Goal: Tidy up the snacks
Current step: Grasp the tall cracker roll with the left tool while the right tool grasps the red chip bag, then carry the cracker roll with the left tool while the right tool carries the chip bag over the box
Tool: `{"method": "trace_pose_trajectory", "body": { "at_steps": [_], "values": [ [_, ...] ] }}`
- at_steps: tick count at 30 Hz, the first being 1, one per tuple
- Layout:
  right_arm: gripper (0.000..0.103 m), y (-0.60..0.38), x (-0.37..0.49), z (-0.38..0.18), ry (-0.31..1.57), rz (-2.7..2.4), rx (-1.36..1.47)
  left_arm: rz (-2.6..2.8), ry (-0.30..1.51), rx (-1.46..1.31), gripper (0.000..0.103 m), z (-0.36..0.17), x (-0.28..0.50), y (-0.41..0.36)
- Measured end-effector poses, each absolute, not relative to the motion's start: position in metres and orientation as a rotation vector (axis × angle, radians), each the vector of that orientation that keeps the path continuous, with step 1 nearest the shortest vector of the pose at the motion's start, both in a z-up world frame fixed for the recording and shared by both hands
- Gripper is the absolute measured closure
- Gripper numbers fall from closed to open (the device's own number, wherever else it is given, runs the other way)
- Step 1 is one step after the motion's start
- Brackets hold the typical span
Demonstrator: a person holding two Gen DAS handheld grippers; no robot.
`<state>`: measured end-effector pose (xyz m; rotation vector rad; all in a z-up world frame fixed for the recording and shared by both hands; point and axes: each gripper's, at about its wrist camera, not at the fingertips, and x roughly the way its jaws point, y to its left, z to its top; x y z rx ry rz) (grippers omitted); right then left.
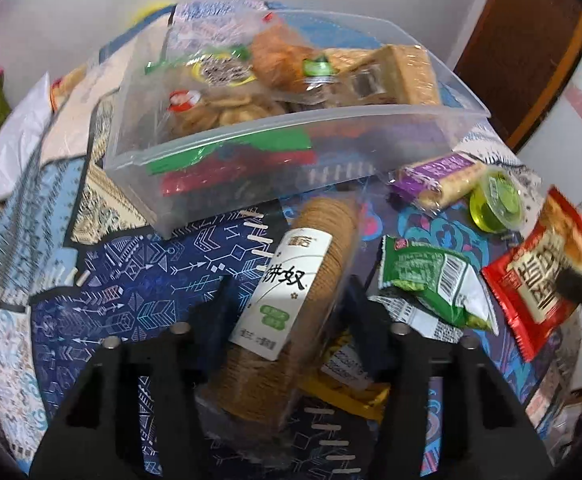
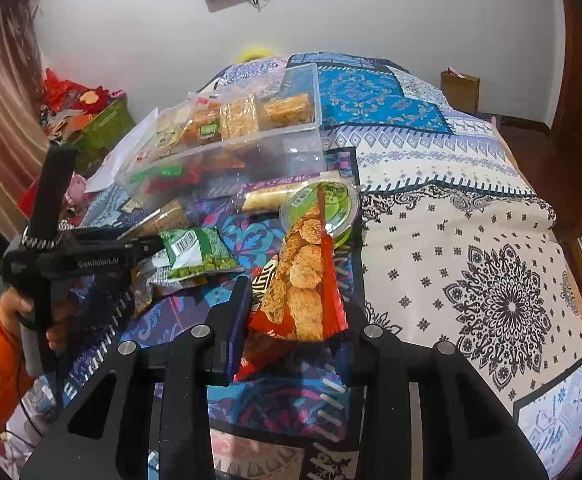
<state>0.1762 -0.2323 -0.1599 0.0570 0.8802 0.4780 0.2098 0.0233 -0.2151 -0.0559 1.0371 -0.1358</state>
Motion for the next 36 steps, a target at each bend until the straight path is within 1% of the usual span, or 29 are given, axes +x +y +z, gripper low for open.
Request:
{"method": "trace_pose_trajectory", "body": {
  "at_steps": [5, 7, 15, 23, 36],
  "values": [
    [0.076, -0.233, 0.176, -0.150, 0.845, 0.485, 0.073, -0.112, 1.018, -0.030, 0.066, -0.210, 0.199, 0.018],
    [0.080, -0.232, 0.175, -0.146, 0.830, 0.487, 0.072, -0.103, 1.009, -0.047, 0.067, -0.204, 0.192, 0.023],
    [0.080, -0.233, 0.177, -0.137, 0.803, 0.489, 0.081, -0.075, 0.932, -0.063, 0.068, -0.171, 0.168, 0.028],
    [0.080, -0.234, 0.186, -0.112, 0.734, 0.482, 0.093, -0.081, 0.864, -0.113, 0.069, -0.137, 0.164, 0.036],
    [0.080, -0.220, 0.212, -0.082, 0.634, 0.484, 0.086, -0.071, 0.786, -0.107, 0.069, -0.107, 0.164, 0.043]
  ]
}}
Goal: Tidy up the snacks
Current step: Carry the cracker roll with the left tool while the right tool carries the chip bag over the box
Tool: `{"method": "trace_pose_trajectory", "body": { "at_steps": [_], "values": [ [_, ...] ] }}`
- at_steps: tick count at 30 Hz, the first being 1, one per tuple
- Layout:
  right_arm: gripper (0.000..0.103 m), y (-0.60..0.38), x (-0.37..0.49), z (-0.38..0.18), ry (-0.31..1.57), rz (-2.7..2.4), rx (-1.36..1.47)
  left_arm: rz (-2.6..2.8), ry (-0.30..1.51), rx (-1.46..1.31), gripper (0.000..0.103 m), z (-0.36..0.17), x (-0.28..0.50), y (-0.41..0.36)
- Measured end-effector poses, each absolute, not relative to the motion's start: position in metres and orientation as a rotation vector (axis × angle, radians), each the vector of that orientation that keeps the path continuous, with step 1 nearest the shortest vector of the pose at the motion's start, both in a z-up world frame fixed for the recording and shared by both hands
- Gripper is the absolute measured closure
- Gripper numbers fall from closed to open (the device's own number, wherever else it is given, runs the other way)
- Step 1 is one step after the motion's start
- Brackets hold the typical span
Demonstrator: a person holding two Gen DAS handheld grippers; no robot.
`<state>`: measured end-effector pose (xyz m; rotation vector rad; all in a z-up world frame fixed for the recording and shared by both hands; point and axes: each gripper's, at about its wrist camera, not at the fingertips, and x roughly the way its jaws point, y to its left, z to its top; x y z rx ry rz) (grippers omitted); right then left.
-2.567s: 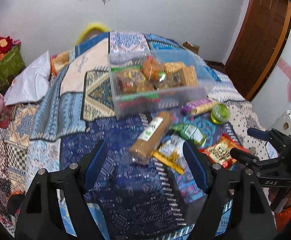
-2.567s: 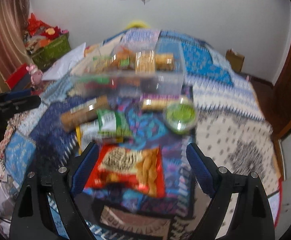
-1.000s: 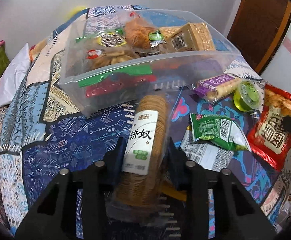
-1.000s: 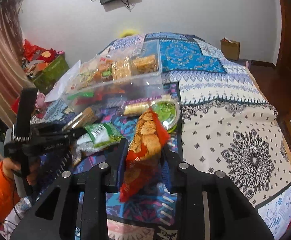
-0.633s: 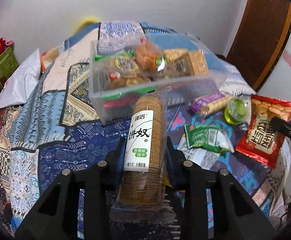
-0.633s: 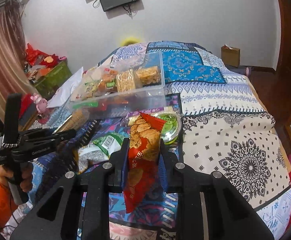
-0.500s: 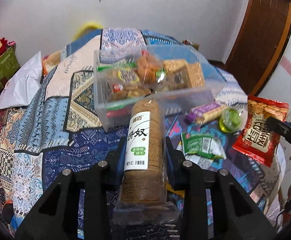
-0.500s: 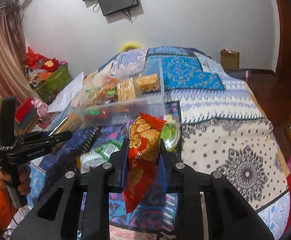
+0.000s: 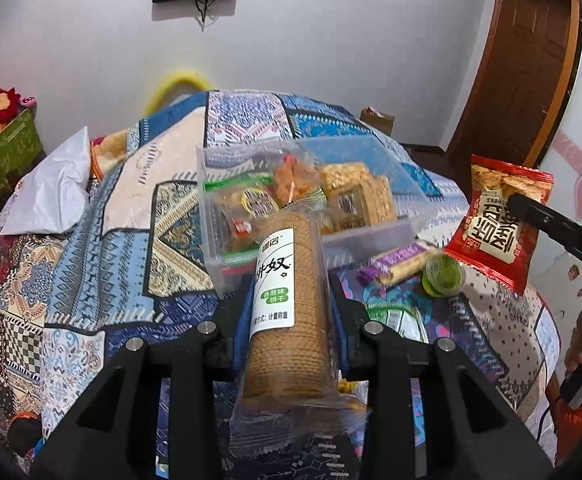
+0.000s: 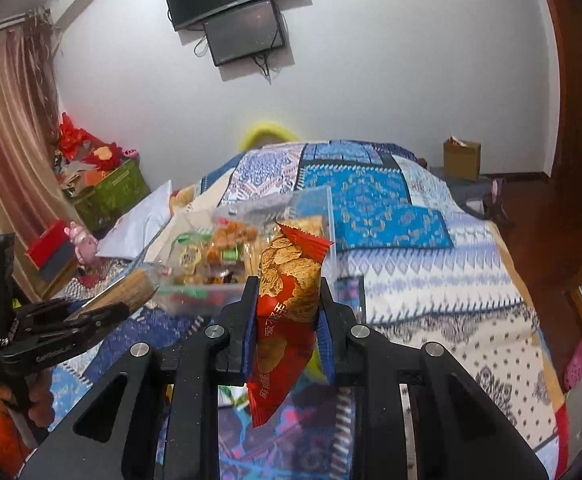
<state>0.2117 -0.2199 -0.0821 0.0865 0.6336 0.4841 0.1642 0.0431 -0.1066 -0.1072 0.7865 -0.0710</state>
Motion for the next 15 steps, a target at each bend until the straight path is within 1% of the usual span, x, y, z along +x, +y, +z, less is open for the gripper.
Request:
{"method": "trace_pose_trajectory", "body": {
  "at_steps": [7, 15],
  "values": [
    [0.080, -0.210, 0.233, -0.070, 0.594, 0.467, 0.053, -0.032, 0.745, -0.120, 0.069, -0.090, 0.185, 0.057],
    [0.080, -0.195, 0.258, -0.071, 0.582, 0.441, -0.019, -0.003, 0.713, -0.112, 0.069, -0.084, 0.214, 0.066]
  ]
}}
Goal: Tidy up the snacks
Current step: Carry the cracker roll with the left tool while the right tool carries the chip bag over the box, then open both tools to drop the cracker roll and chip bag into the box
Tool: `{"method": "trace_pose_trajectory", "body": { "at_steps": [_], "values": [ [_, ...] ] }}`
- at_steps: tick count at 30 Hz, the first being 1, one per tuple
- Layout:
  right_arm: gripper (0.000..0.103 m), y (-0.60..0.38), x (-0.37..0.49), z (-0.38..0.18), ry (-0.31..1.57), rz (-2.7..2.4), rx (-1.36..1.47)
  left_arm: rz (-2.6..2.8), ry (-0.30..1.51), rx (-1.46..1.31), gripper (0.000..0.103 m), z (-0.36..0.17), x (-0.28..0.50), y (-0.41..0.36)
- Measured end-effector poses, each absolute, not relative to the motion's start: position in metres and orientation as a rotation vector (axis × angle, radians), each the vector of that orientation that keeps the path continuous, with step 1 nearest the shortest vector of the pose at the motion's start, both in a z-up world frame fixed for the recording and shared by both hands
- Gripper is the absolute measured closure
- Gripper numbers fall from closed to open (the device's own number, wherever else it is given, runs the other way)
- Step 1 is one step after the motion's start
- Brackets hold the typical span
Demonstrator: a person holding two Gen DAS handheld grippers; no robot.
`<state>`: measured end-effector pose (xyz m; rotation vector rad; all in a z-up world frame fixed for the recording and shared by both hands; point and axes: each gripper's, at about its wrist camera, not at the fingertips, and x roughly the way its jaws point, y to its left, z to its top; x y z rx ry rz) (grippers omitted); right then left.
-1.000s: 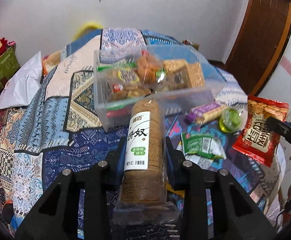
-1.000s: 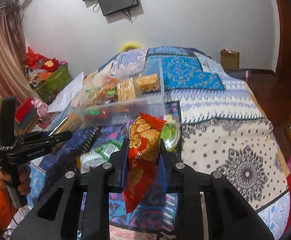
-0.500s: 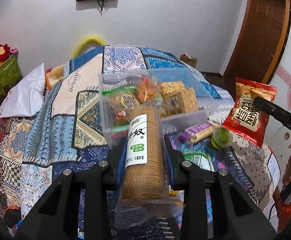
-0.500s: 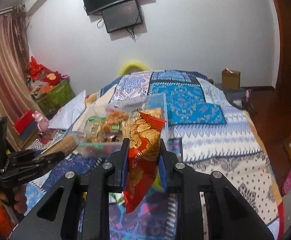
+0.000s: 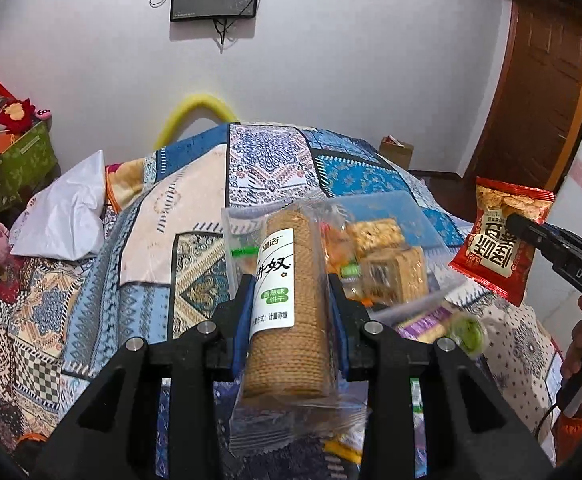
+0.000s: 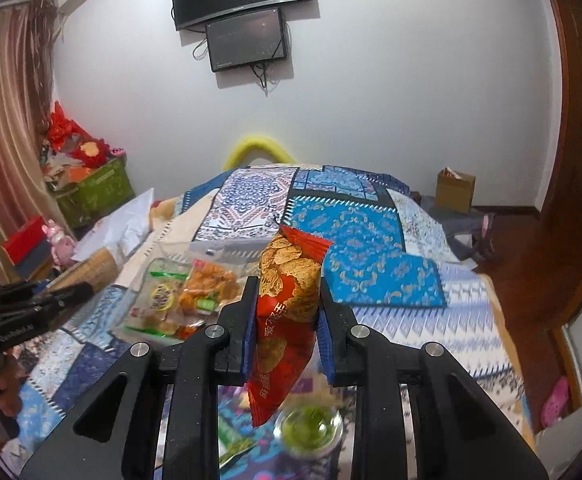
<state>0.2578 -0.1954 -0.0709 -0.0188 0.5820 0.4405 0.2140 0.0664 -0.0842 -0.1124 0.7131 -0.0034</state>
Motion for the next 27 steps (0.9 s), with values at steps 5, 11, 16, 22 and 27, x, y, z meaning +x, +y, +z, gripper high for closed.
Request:
{"method": "trace_pose_trajectory", "body": {
  "at_steps": [5, 11, 16, 22, 27],
  "values": [
    [0.080, -0.185, 0.276, -0.078, 0.599, 0.433, -0.047, 0.015, 0.715, -0.119, 0.069, -0.091, 0.236, 0.072],
    [0.080, -0.171, 0.294, -0.093, 0.634, 0.441, -0.086, 0.033, 0.740, -0.120, 0.069, -0.103, 0.263, 0.075],
    [0.080, -0.163, 0.304, -0.103, 0.662, 0.459, -0.113, 0.048, 0.765, -0.114, 0.069, -0.118, 0.285, 0.073],
    [0.080, -0.152, 0.313, -0.114, 0.695, 0.467, -0.158, 0.061, 0.805, -0.122, 0.069, -0.135, 0.309, 0.070],
    [0.080, -0.146, 0.317, -0.121, 0.724, 0.481, -0.181, 0.071, 0.820, -0.114, 0.069, -0.143, 0.314, 0.067]
  ]
}}
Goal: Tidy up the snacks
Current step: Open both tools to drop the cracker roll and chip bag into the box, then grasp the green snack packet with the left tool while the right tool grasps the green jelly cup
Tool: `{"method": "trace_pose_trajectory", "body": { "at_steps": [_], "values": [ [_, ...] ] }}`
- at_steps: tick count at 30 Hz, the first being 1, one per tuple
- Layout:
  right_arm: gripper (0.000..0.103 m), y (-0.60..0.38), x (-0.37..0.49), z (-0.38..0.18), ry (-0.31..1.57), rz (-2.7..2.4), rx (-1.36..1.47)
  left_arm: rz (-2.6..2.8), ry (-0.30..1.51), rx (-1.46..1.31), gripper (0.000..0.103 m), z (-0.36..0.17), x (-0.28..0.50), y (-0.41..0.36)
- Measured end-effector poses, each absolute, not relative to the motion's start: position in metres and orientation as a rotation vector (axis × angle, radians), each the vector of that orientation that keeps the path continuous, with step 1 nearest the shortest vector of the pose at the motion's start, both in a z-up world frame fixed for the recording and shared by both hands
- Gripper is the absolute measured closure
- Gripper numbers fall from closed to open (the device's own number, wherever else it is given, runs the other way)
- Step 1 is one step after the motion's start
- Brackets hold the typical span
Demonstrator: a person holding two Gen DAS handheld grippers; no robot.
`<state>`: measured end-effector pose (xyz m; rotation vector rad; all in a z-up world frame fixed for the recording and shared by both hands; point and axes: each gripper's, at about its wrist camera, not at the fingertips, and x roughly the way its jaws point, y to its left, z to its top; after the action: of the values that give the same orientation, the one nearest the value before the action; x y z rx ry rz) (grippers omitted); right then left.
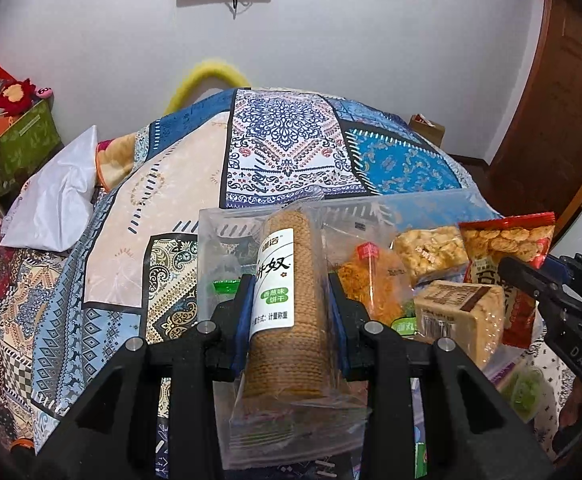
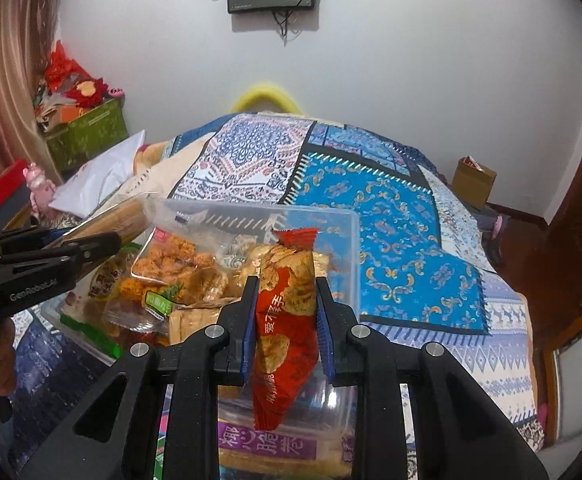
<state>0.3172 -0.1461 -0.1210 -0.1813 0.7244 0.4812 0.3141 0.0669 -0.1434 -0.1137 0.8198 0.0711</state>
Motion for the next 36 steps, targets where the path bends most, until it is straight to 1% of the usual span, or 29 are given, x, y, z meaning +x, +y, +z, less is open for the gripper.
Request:
{"method": "trace_pose_trajectory", "body": {
  "at_steps": [6, 9, 11, 13, 14, 15, 17, 18, 19, 21, 24, 26, 28, 30, 36],
  "values": [
    [0.078, -0.139, 0.319, -0.129, 0.760, 0.483, -0.219, 0.065, 0.823, -0.091, 0.068, -0.143, 0.310, 0.064],
    [0.078, -0.139, 0.319, -0.130, 0.777, 0.486, -0.210, 0.058, 0.806, -0.074, 0.060, -0.137, 0.304, 0.062],
    [0.074, -0.138, 0.318, -0.129, 0.786, 0.476, -0.230, 0.051, 0.794, -0.072, 0.052, -0.132, 0.299, 0.062],
    [0.064, -0.138, 0.313, -0.125, 0.783, 0.464, -0.244, 0.038, 0.783, -0.067, 0.051, -0.125, 0.294, 0.059],
    [0.061, -0.139, 0.312, -0.124, 0.775, 0.457, -0.250, 0.033, 0.779, -0.060, 0.050, -0.122, 0.292, 0.058],
    [0.055, -0.139, 0.309, -0.121, 0.764, 0.448, -0.260, 0.028, 0.776, -0.057, 0.050, -0.119, 0.289, 0.056],
    [0.047, -0.141, 0.302, -0.115, 0.740, 0.437, -0.269, 0.015, 0.771, -0.056, 0.046, -0.113, 0.282, 0.054],
    [0.041, -0.143, 0.298, -0.110, 0.728, 0.442, -0.264, 0.009, 0.768, -0.058, 0.045, -0.109, 0.279, 0.052],
    [0.038, -0.145, 0.292, -0.105, 0.714, 0.445, -0.257, 0.001, 0.764, -0.058, 0.045, -0.106, 0.275, 0.051],
    [0.037, -0.148, 0.286, -0.098, 0.696, 0.447, -0.252, -0.010, 0.759, -0.055, 0.044, -0.100, 0.266, 0.049],
    [0.036, -0.157, 0.272, -0.084, 0.670, 0.453, -0.228, -0.022, 0.751, -0.058, 0.038, -0.091, 0.250, 0.046],
    [0.032, -0.165, 0.265, -0.078, 0.660, 0.459, -0.201, -0.031, 0.742, -0.057, 0.037, -0.087, 0.238, 0.043],
    [0.025, -0.176, 0.255, -0.071, 0.641, 0.456, -0.173, -0.044, 0.745, -0.055, 0.035, -0.086, 0.228, 0.040],
    [0.023, -0.184, 0.247, -0.069, 0.634, 0.450, -0.158, -0.063, 0.756, -0.054, 0.035, -0.086, 0.218, 0.036],
    [0.022, -0.204, 0.230, -0.076, 0.660, 0.426, -0.128, -0.102, 0.814, -0.064, 0.035, -0.100, 0.190, 0.022]
  ]
}}
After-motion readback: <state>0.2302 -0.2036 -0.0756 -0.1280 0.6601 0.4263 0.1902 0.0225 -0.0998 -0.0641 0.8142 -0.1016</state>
